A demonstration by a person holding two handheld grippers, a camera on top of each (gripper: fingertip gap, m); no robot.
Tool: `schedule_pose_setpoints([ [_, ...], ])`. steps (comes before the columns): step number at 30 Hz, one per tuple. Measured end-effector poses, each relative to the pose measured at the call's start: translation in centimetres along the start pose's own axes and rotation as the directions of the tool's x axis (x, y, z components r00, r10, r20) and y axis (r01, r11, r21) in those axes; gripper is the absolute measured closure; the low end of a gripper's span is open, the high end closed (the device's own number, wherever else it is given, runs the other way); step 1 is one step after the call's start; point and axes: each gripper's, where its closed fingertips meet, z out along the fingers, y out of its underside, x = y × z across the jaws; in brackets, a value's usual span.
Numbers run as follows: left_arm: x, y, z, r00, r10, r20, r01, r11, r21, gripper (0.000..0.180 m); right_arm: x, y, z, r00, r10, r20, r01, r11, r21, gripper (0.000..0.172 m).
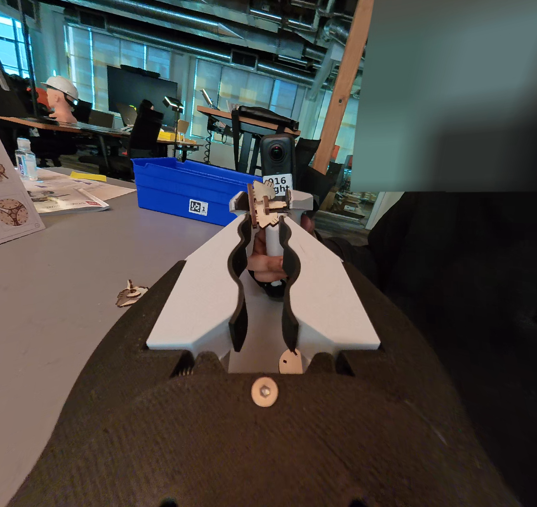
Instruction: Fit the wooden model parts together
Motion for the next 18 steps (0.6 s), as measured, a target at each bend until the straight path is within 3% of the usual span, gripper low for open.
schedule_pose_setpoints([
  [18,-0.09,0.33,0.11,1.000,-0.006,0.003,0.006,1.000,-0.018,0.163,-0.62,-0.28,0.02,0.999,-0.002,0.033,0.002,1.000,0.016,0.138],
])
